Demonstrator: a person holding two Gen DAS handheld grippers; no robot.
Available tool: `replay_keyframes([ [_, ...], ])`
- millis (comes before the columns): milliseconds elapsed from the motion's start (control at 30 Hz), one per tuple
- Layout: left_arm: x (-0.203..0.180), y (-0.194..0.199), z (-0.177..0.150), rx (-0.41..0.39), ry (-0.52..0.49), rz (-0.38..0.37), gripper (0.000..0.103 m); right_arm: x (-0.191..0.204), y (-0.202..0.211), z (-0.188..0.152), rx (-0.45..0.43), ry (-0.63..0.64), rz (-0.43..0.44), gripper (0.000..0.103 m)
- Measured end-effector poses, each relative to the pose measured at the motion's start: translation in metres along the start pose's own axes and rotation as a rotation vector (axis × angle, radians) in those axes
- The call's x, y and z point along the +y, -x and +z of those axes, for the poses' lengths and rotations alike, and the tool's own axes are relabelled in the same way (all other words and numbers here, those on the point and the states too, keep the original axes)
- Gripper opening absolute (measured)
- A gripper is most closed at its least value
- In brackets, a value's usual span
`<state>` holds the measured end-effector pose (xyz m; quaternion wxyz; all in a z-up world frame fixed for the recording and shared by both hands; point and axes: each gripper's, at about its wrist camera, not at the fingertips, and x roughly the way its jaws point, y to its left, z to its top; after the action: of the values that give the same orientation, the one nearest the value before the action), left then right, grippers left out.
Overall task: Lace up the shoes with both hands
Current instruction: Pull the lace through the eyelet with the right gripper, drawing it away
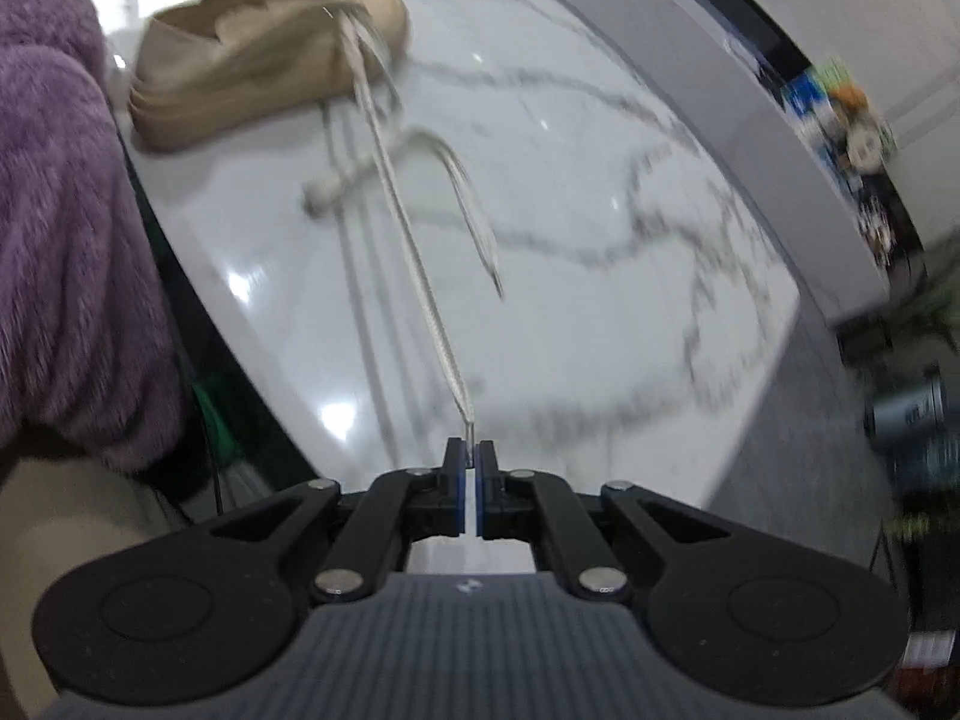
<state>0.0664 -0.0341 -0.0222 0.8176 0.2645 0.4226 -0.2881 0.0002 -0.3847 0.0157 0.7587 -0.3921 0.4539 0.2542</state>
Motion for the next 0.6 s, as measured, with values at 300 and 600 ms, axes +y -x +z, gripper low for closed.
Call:
replay_keyframes([
  [300, -0.002, 0.001, 0.000, -0.001, -0.009, -0.001, 0.008, -0.014, -0.023, -0.043, 0.128, -0.085, -0.024, 0.003],
  [600, -0.002, 0.003, 0.000, -0.020, 0.015, -0.005, 0.013, -0.012, -0.056, -0.036, 0.105, -0.136, 0.018, 0.003],
])
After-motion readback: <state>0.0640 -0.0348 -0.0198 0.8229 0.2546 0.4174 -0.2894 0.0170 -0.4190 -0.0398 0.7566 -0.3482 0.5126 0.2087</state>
